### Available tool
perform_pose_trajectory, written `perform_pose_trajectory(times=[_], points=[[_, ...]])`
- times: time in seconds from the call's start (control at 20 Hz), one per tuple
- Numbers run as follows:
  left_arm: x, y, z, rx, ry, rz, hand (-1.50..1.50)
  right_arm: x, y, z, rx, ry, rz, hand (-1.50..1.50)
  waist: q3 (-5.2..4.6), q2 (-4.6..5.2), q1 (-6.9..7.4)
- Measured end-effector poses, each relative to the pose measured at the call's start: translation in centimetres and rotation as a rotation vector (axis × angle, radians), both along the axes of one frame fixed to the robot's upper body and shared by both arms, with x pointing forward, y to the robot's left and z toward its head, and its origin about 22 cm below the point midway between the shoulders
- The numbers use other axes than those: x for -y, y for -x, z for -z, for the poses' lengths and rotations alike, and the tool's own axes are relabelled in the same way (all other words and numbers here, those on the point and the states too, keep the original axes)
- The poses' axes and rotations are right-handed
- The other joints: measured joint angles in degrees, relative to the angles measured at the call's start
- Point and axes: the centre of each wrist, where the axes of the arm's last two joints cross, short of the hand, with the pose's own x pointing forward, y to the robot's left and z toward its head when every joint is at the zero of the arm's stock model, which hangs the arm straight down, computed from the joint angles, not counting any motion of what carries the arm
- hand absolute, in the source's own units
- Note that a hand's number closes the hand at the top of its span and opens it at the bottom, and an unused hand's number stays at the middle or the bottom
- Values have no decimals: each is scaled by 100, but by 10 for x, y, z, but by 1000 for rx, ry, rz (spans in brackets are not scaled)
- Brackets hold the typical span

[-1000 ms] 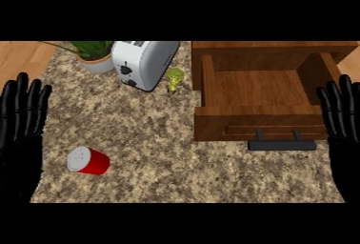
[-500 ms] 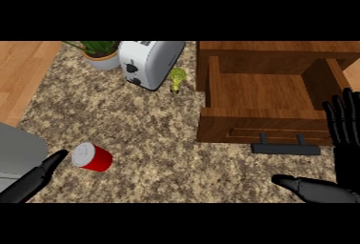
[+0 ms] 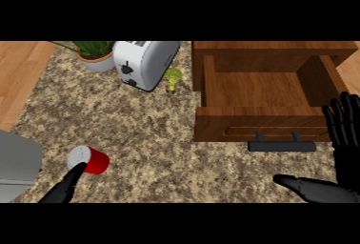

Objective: Pick up the can, place it into the drawer and close the drawer

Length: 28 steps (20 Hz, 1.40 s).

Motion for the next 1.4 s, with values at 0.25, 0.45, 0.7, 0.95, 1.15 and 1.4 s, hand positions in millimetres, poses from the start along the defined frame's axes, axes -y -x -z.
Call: perform_pose_trajectory(times=[0.25,0.45,0.7,0.95,1.15,1.4], points=[[12,-10,1,-32,6,-6,-150,10,2,-2,-1,-2,-2,-150,-5,2,-21],[20,-18,14,-61,21,-4,-150,11,10,-1,6,2,4,-150,-9,-1,-24],[26,-35,33,-99,44,-17,-150,16,14,4,15,3,8,-150,-12,-1,-27],[38,-43,61,-134,55,-20,-150,14,14,0,25,10,15,-150,-14,-2,-25],[42,-46,83,-164,65,-39,-150,21,16,-7,18,7,14,-150,-16,-3,-25],[36,-49,98,-179,77,-79,-150,31,24,-13,23,9,18,-150,-18,-6,-26]])
